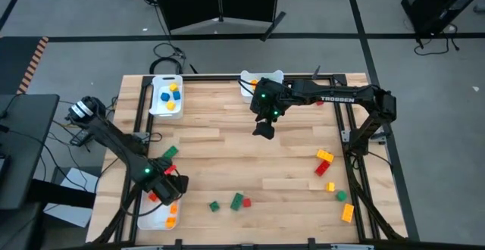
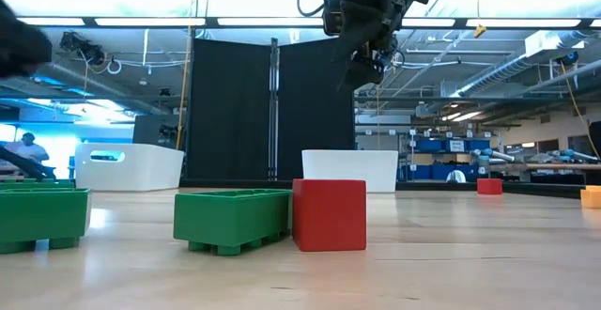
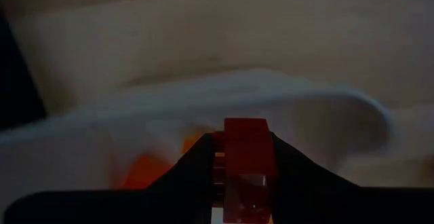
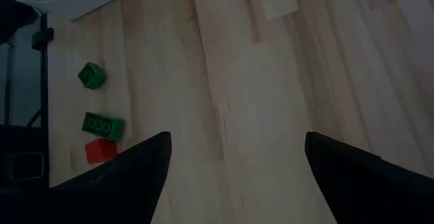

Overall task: Sort blocks by size
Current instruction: Put the red 4 stud game piece into the bottom white bin

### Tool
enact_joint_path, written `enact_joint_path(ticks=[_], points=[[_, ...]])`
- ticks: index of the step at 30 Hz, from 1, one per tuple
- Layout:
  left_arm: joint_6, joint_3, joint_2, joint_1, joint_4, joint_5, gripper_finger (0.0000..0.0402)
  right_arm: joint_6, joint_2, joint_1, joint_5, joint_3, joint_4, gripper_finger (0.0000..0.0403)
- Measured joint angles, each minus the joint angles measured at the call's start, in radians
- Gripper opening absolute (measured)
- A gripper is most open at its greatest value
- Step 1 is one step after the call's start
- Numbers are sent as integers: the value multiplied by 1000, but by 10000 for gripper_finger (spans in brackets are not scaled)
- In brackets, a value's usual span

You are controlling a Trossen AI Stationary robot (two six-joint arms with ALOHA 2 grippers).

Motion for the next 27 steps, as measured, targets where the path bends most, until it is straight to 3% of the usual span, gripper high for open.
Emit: enact_joint_path(ticks=[8, 15, 27], points=[[0, -95, 0, 0, 133, -28, 126, -13, 0, 0, 0, 0, 0, 350], [60, -101, -1, -1, 201, -18, 135, -18, 0, 0, 0, 0, 30, 350], [37, -101, -1, 0, 208, -19, 156, -14, 0, 0, 0, 0, 37, 350]])
